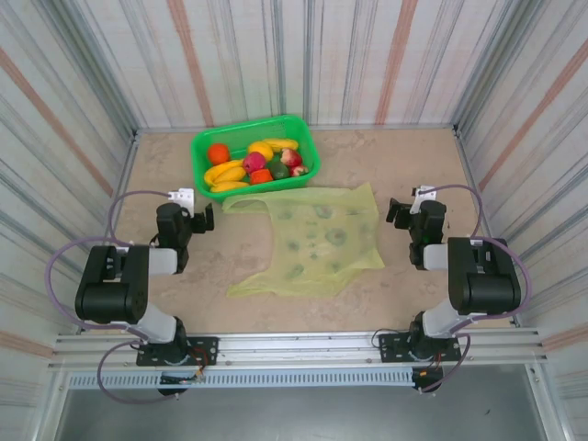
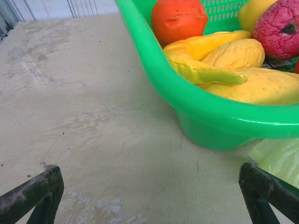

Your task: Place the fake fruits into the plastic bag and tie a complex knot

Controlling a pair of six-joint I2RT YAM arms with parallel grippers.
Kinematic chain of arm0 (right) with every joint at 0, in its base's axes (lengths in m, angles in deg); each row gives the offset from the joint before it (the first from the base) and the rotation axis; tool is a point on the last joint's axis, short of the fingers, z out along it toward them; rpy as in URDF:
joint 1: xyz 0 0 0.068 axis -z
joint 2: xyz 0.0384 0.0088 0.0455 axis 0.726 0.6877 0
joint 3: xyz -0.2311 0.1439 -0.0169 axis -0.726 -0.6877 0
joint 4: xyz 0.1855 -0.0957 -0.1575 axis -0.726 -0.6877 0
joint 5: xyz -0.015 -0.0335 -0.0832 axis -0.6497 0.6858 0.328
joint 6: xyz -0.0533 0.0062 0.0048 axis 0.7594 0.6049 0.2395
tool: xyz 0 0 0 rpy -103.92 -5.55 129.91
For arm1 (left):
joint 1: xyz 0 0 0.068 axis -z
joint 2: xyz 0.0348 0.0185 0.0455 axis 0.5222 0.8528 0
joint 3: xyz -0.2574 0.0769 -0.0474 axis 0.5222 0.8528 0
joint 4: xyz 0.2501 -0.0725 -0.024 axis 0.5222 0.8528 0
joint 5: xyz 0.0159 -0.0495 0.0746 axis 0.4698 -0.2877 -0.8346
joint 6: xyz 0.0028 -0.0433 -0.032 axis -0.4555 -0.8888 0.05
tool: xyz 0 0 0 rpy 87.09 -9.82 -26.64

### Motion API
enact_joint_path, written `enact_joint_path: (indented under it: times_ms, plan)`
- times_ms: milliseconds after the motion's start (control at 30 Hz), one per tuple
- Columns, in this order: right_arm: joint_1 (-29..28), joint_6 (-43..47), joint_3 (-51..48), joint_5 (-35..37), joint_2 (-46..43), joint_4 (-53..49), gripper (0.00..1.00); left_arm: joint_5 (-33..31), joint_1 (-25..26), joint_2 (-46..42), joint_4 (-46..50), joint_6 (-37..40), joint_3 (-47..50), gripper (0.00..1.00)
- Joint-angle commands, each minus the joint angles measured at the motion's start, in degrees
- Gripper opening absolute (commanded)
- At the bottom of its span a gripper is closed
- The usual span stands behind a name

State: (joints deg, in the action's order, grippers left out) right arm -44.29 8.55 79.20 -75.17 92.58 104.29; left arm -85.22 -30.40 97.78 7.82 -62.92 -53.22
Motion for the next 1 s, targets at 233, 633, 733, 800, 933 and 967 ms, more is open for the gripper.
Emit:
enact_joint_path:
  times_ms: [233,633,733,800,933,967]
  plan:
    - [1.9,-0.3,-0.8,-2.8,-0.4,0.6,0.99,0.0,0.0,-1.0,-0.7,-0.3,0.4,0.99]
    - [3.5,-1.0,-2.1,-6.7,-0.7,3.0,0.99,0.0,0.0,-1.0,-0.7,-0.3,0.4,0.99]
    - [3.2,-0.9,-2.9,-5.5,-1.7,3.7,0.99,0.1,0.0,-1.0,-0.7,-0.3,0.4,0.99]
    - [3.2,-1.0,-2.3,-5.6,-1.9,2.3,0.99,0.1,0.0,-1.0,-0.7,-0.3,0.4,0.99]
    - [3.2,-0.2,-0.9,-7.4,-0.8,0.7,0.99,0.0,0.0,-1.0,-0.7,-0.3,0.4,0.99]
    - [3.4,-0.4,-1.1,-7.3,-1.1,0.8,0.99,0.0,0.0,-1.0,-0.7,-0.3,0.4,0.99]
